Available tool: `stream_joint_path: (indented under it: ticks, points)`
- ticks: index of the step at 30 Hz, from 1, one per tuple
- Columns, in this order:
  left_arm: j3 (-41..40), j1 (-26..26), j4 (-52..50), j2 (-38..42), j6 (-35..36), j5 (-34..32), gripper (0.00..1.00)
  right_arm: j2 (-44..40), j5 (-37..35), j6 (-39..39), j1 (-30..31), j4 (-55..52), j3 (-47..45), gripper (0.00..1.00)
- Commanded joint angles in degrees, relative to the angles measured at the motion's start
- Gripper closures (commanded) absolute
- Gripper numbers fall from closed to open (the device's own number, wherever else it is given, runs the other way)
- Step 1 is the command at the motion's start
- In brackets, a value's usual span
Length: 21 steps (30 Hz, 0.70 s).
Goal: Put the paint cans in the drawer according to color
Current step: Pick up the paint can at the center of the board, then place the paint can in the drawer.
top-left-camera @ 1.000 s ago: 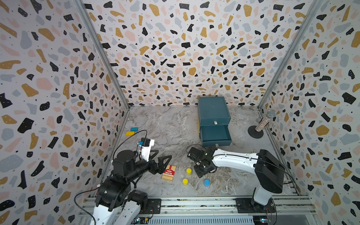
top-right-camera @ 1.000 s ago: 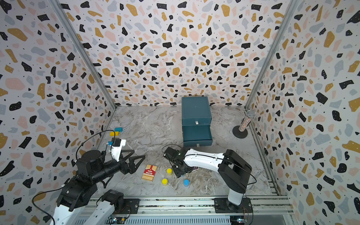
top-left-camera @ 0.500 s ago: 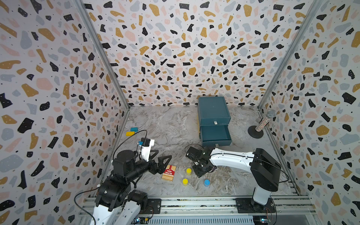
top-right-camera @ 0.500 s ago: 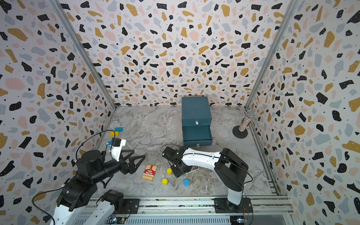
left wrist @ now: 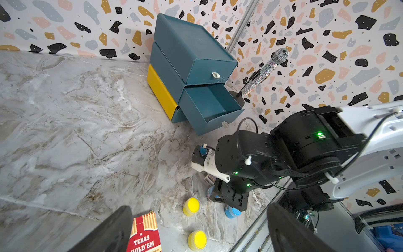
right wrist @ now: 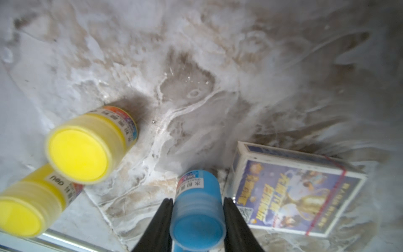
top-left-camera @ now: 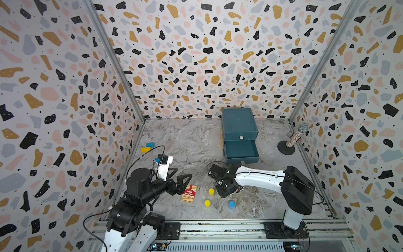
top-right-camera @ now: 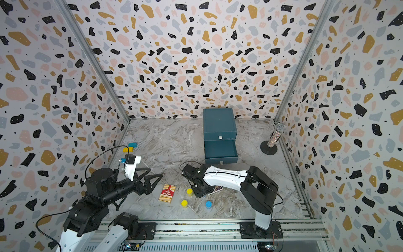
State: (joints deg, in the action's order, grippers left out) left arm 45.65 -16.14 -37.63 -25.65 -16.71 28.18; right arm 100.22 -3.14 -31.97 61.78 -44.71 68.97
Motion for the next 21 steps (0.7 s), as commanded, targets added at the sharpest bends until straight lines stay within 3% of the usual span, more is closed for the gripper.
stream_joint_path:
  ticks: [1,6,12,21]
  points:
    - [-0.32,0.23,1.33,0.64,0.19,0.46,0.02,-8.25,-6.35,1.24,-0.03,-4.90,3.88,0.76]
    - [-0.22,0.23,1.33,0.66,0.19,0.38,0.02,-12.27,-11.80,6.28,-3.37,-11.21,11.46,0.76]
    - [-0.34,0.24,1.33,0.86,0.19,0.29,0.01,-11.90,-15.12,9.79,-10.74,-11.05,15.83,0.77]
    - [-0.33,0.28,1.40,0.78,0.19,0.40,0.02,-7.61,-12.43,11.72,-20.46,-5.17,18.48,0.78]
